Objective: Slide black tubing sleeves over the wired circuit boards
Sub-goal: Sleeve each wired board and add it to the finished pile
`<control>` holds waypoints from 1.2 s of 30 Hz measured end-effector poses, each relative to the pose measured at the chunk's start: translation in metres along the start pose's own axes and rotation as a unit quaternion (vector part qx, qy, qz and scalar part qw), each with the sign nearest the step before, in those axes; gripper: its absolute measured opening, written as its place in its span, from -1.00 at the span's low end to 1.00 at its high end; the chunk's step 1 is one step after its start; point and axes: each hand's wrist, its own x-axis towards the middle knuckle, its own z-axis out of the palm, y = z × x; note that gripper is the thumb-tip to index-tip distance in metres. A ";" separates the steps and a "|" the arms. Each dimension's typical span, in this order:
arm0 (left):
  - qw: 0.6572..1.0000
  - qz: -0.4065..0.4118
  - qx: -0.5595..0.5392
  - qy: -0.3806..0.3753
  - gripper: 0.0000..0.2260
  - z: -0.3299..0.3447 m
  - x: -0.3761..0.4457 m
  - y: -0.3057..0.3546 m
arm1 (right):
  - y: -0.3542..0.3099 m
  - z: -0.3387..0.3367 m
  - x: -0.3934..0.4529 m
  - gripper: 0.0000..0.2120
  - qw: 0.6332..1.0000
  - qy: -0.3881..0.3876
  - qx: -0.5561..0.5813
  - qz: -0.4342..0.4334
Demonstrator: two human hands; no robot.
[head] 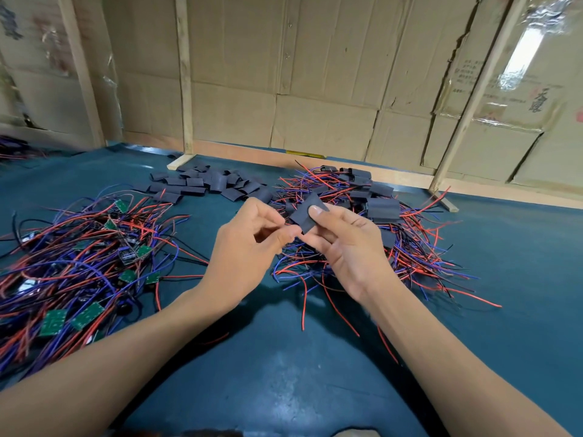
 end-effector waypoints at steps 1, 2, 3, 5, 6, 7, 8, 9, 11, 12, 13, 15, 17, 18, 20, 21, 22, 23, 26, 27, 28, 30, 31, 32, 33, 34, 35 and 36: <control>1.000 -0.009 -0.002 -0.005 -0.80 0.000 0.001 0.000 | -0.001 0.000 -0.001 -0.95 1.000 0.009 -0.017 -0.010; 1.000 -0.013 -0.002 -0.017 -0.78 0.000 0.002 -0.001 | -0.001 0.000 -0.001 -0.96 0.999 0.019 -0.030 -0.021; 0.999 -0.013 0.002 -0.030 -0.76 0.000 0.002 -0.001 | -0.002 0.000 -0.002 -0.95 0.998 0.030 -0.037 -0.030; 0.997 -0.004 0.033 -0.064 -0.72 -0.001 0.002 -0.003 | -0.006 0.001 -0.001 -0.92 0.996 0.057 -0.037 -0.051; 0.993 0.010 0.072 -0.088 -0.68 -0.004 0.003 -0.003 | -0.008 0.000 0.000 -0.89 0.995 0.072 -0.027 -0.064; 0.984 0.028 0.133 -0.118 -0.64 -0.008 0.004 -0.003 | -0.011 -0.001 0.001 -0.88 0.993 0.087 -0.015 -0.079; 0.963 0.055 0.218 -0.149 -0.59 -0.014 0.008 -0.003 | -0.014 -0.003 0.002 -0.89 0.990 0.103 -0.007 -0.093; 0.928 0.090 0.318 -0.172 -0.55 -0.023 0.013 -0.003 | -0.018 -0.005 0.003 -0.90 0.987 0.117 0.000 -0.106; 0.855 0.119 0.460 -0.207 -0.59 -0.042 0.025 -0.004 | -0.025 -0.012 0.005 -0.89 0.982 0.137 0.021 -0.129; 0.845 0.109 0.474 -0.221 -0.68 -0.050 0.028 -0.004 | -0.028 -0.015 0.006 -0.89 0.980 0.143 0.032 -0.136; 0.850 0.098 0.462 -0.234 -0.78 -0.056 0.030 -0.005 | -0.031 -0.017 0.006 -0.89 0.978 0.148 0.041 -0.141; 0.867 0.105 0.423 -0.241 -0.87 -0.060 0.028 -0.009 | -0.033 -0.021 0.007 -0.90 0.976 0.155 0.053 -0.146; 0.882 0.131 0.395 -0.224 -0.77 -0.056 0.025 -0.011 | -0.033 -0.021 0.008 -0.88 0.974 0.162 0.061 -0.148; 0.880 0.140 0.397 -0.219 -0.66 -0.052 0.024 -0.010 | -0.033 -0.020 0.008 -0.88 0.974 0.163 0.060 -0.149; 0.865 0.140 0.421 -0.235 -0.48 -0.043 0.020 -0.009 | -0.031 -0.019 0.008 -0.90 0.974 0.161 0.056 -0.148; 0.857 0.138 0.431 -0.247 -0.47 -0.038 0.018 -0.011 | -0.030 -0.018 0.008 -0.92 0.975 0.159 0.056 -0.147; 0.851 0.145 0.435 -0.255 -0.51 -0.034 0.016 -0.013 | -0.029 -0.017 0.008 -0.92 0.975 0.158 0.055 -0.145; 0.849 0.160 0.433 -0.256 -0.60 -0.031 0.014 -0.014 | -0.028 -0.017 0.008 -0.93 0.976 0.157 0.052 -0.144; 0.853 0.188 0.424 -0.238 -0.77 -0.026 0.013 -0.013 | -0.026 -0.016 0.007 -0.94 0.976 0.155 0.046 -0.147; 0.859 0.186 0.420 -0.226 -0.79 -0.025 0.013 -0.011 | -0.027 -0.016 0.006 -0.94 0.976 0.154 0.048 -0.148; 0.869 0.185 0.408 -0.211 -0.80 -0.025 0.014 -0.010 | -0.027 -0.015 0.006 -0.93 0.976 0.151 0.050 -0.150; 0.891 0.188 0.372 -0.181 -0.78 -0.025 0.014 -0.007 | -0.028 -0.015 0.005 -0.93 0.978 0.134 0.052 -0.152; 0.900 0.189 0.353 -0.172 -0.79 -0.025 0.014 -0.006 | -0.028 -0.014 0.005 -0.93 0.980 0.120 0.051 -0.151; 0.908 0.189 0.336 -0.166 -0.79 -0.025 0.013 -0.004 | -0.027 -0.014 0.004 -0.95 0.982 0.105 0.049 -0.149; 0.915 0.186 0.320 -0.160 -0.78 -0.025 0.012 -0.003 | -0.026 -0.013 0.004 -0.96 0.984 0.087 0.044 -0.148; 0.922 0.183 0.304 -0.153 -0.76 -0.024 0.011 -0.002 | -0.024 -0.011 0.003 -0.97 0.986 0.070 0.035 -0.145; 0.929 0.181 0.290 -0.144 -0.74 -0.024 0.011 0.000 | -0.021 -0.009 0.003 -0.97 0.988 0.056 0.022 -0.141; 0.933 0.185 0.278 -0.131 -0.73 -0.022 0.010 0.001 | -0.017 -0.006 0.002 -0.97 0.990 0.044 0.008 -0.134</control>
